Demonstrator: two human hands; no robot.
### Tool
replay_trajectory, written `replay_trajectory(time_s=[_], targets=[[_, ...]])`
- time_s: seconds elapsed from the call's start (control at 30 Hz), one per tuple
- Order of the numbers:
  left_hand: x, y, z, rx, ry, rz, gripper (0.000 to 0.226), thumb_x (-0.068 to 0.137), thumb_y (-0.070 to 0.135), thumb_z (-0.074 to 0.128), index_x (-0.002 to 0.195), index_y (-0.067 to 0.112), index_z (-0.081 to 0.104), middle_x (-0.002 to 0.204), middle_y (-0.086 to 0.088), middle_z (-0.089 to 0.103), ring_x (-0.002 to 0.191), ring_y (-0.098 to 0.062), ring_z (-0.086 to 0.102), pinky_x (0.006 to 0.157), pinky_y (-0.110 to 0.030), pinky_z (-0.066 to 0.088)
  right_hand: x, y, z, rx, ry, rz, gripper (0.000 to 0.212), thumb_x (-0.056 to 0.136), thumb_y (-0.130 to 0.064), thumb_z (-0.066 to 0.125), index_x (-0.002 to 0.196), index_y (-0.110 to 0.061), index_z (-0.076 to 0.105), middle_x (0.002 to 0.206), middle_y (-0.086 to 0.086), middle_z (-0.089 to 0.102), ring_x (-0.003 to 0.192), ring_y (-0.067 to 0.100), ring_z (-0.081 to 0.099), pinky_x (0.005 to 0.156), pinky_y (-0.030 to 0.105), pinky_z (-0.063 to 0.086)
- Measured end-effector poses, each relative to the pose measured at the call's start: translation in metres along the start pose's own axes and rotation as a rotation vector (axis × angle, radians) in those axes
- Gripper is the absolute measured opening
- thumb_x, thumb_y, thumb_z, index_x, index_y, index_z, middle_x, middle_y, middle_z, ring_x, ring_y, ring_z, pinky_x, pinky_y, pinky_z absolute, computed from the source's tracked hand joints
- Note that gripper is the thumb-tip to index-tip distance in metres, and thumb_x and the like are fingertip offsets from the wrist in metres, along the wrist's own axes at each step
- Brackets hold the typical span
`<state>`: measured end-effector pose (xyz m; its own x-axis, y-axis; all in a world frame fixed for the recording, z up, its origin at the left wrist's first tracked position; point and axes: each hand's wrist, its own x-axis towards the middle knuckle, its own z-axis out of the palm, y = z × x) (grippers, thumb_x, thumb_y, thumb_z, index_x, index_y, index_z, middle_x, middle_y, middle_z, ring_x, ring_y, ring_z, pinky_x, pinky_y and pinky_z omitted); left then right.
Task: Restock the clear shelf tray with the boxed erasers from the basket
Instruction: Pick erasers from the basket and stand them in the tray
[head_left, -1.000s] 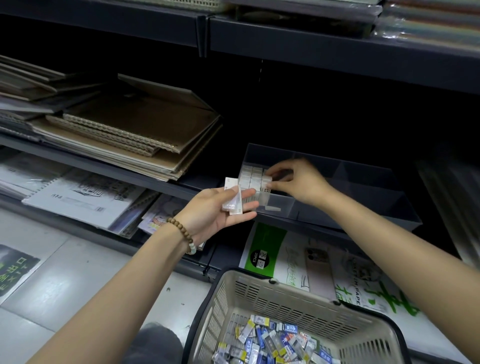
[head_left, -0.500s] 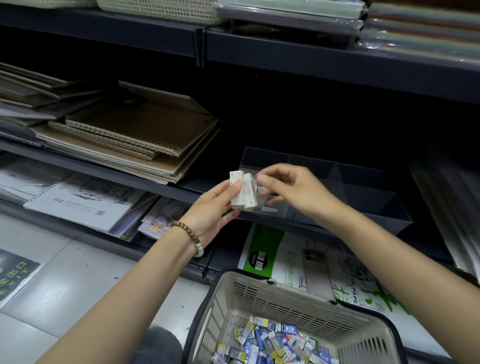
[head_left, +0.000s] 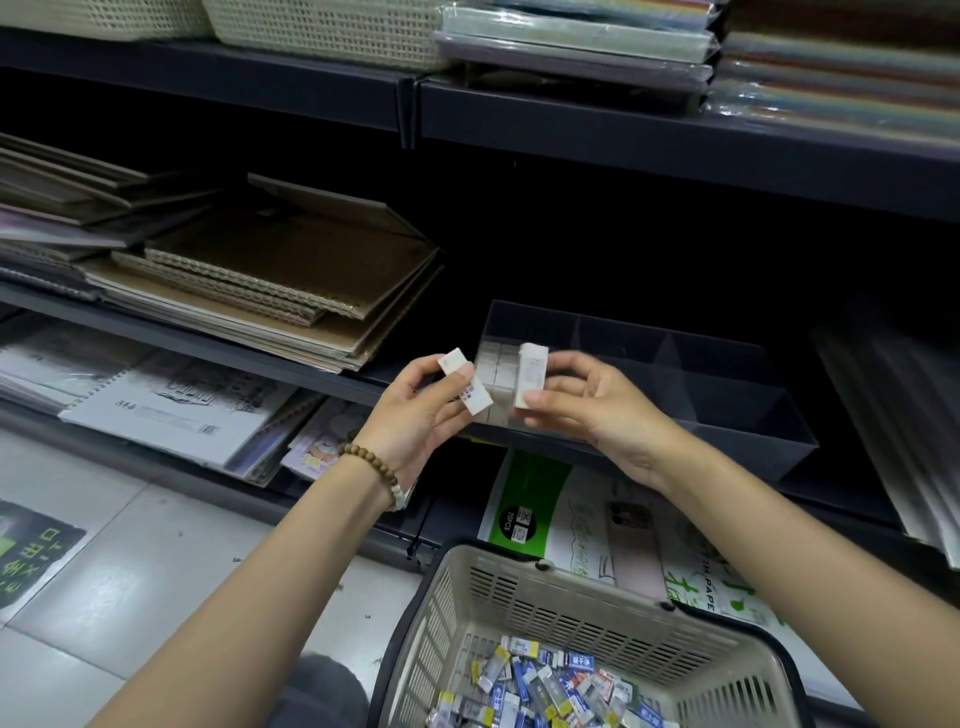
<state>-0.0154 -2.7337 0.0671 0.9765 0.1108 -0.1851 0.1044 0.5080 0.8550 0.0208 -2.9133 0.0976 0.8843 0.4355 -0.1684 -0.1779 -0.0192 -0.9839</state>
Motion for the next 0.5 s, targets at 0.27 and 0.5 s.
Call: replay_trajectory(time_s=[0.27, 0.5], targets=[[0.000, -0.004, -0.001, 0.000, 0.056, 0.022, 0.018, 0.083, 0.016, 0.065, 0.100, 0.015, 0.061, 0.089, -0.001, 0.071, 0.080, -0.010, 0.069, 0.066, -0.016, 0.053, -0.006, -0.004, -0.014, -0.019, 0.046, -0.071, 0.040, 0.087, -0.004, 0.061, 0.123, -0.020, 0.055, 0.099, 0.013, 0.071, 0.087, 0.020, 0.070, 0.074, 0.024, 0.058], [-0.003, -0.020, 0.010, 0.027, 0.044, -0.051, 0.013, 0.084, 0.011, 0.064, 0.093, 0.005, 0.057, 0.088, -0.009, 0.074, 0.082, -0.015, 0.072, 0.065, -0.017, 0.055, -0.009, 0.013, -0.014, 0.083, 0.130, -0.061, 0.016, 0.082, -0.006, 0.067, 0.097, -0.011, 0.067, 0.089, 0.006, 0.071, 0.075, 0.011, 0.069, 0.063, 0.016, 0.055]])
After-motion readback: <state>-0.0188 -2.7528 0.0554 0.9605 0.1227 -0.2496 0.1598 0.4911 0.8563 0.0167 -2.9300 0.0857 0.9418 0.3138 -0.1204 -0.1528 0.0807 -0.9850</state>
